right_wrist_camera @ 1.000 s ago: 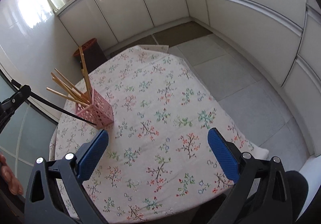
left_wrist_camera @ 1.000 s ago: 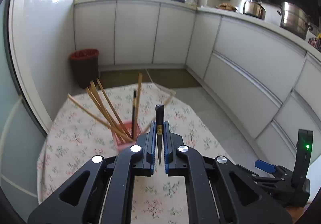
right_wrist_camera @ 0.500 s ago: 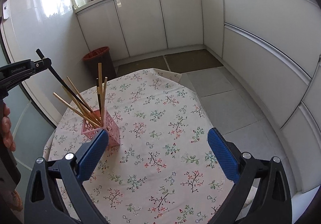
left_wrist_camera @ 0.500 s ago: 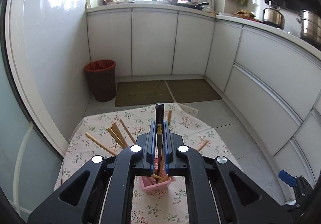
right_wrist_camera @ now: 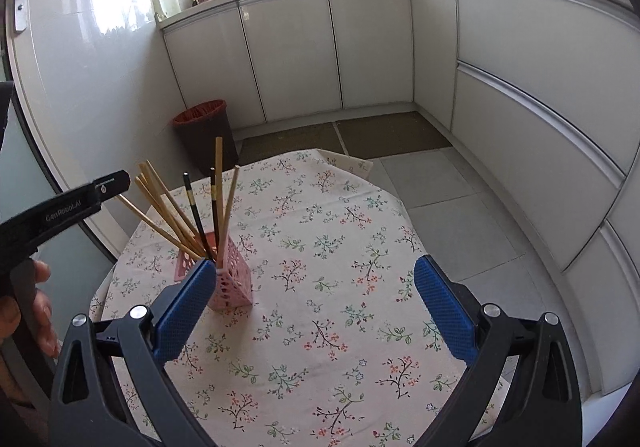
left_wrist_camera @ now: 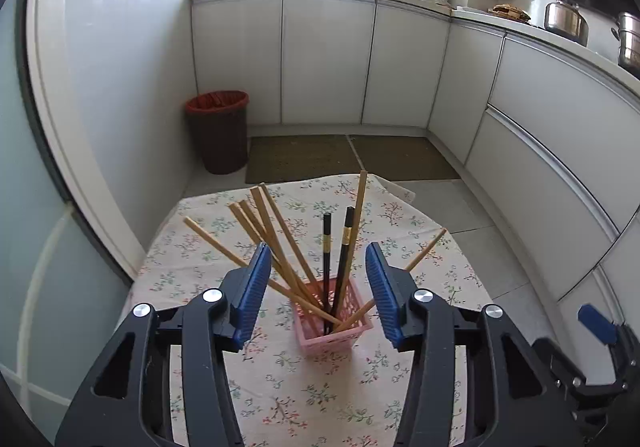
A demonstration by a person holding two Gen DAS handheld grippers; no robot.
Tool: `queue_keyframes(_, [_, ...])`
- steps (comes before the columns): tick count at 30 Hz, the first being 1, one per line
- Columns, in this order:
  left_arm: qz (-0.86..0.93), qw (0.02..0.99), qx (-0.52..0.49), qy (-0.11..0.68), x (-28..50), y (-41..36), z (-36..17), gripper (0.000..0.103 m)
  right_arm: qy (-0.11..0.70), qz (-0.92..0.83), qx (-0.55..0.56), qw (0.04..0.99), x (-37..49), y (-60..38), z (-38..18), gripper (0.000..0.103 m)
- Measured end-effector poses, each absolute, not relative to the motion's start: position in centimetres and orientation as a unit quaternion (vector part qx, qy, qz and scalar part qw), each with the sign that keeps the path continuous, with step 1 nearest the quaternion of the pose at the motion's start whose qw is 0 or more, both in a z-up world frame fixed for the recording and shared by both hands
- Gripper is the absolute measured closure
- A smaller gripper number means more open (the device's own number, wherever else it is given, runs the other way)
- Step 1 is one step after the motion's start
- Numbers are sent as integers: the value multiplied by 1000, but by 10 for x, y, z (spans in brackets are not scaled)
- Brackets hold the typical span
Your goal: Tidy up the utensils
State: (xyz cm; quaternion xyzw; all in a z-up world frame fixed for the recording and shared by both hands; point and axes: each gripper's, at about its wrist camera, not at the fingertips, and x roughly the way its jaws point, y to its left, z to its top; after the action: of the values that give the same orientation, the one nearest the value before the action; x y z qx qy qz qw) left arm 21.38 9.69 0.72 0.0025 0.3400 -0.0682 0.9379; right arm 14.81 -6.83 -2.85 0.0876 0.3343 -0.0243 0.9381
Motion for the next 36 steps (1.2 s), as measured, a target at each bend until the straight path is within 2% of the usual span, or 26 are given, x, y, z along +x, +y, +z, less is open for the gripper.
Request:
queue_keyframes(4, [-41,943,8,329,198,99,12,47,305,-34,75,949,148,-57,-11,7])
queue_keyframes(6, [-34,945,1,326,192,103,13,32,293,-41,70,953,147,-53,-3,7])
queue_keyframes(9, [-20,951,-10,310,178,108,19,17,278,-56,60,957,141,-51,7,7])
queue_keyframes(12, [-15,953,-11,302,164,108,26,8,268,-68,55,959,136,-52,13,7])
queue_keyframes(23, [-9,958,-28,286,119,101,52,7,205,-113,46,971,97,-62,44,7])
queue_keyframes(32, [56,958,15,282,90,86,66,7,232,-110,48,965,77,-67,56,7])
queue_keyframes(36, [54,960,4,276,77,85,73,7,229,-117,46,965,68,-69,60,7])
